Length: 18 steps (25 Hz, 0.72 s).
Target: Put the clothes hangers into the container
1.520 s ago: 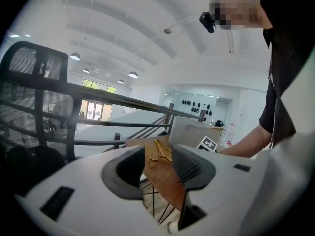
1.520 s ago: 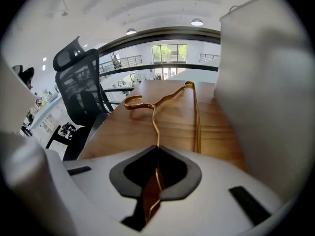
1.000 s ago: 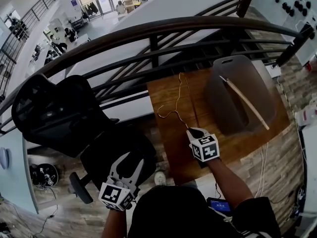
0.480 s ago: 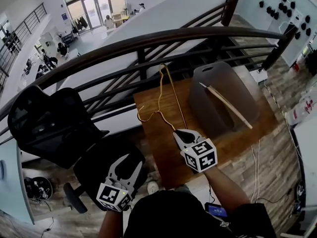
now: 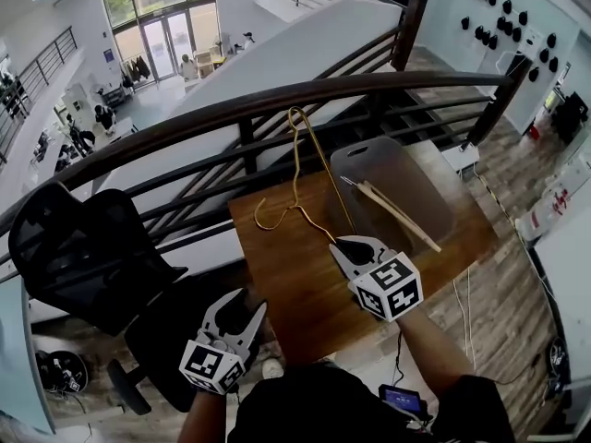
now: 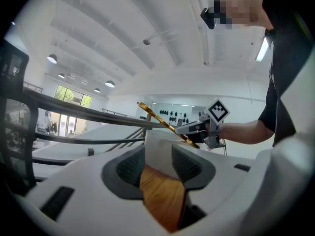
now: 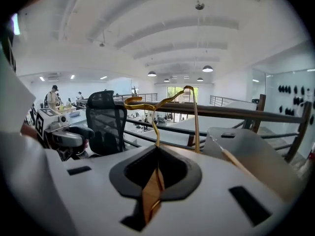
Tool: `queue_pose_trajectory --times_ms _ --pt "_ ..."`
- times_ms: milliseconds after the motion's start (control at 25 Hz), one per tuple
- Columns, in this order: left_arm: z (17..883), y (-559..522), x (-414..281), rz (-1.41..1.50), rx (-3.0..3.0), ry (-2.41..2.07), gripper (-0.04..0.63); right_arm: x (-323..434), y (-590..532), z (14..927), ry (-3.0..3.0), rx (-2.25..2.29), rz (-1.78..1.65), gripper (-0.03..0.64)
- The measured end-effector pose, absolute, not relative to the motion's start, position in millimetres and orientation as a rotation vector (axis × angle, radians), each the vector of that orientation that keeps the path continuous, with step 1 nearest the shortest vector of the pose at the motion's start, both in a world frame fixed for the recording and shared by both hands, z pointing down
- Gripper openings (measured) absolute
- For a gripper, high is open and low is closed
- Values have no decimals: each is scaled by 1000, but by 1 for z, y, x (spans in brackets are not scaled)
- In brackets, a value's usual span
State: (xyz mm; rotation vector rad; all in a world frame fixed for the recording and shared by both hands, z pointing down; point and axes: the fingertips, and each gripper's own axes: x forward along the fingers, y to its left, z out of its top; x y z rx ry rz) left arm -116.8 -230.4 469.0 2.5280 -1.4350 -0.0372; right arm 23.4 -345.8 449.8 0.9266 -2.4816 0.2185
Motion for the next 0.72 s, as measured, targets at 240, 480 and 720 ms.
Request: queue_pose_trajectory --times_ms 240,480,720 --pt "467 -240 -83 -38 2565 -1346 175 90 -364 437 -2363 1043 171 11" --pt "465 -253 -55 -39 2619 -1265 175 156 -378 436 -2221 1089 159 9" --pt "466 -262 -27 -22 2649 -1200 175 210 -380 452 -2133 1065 331 11"
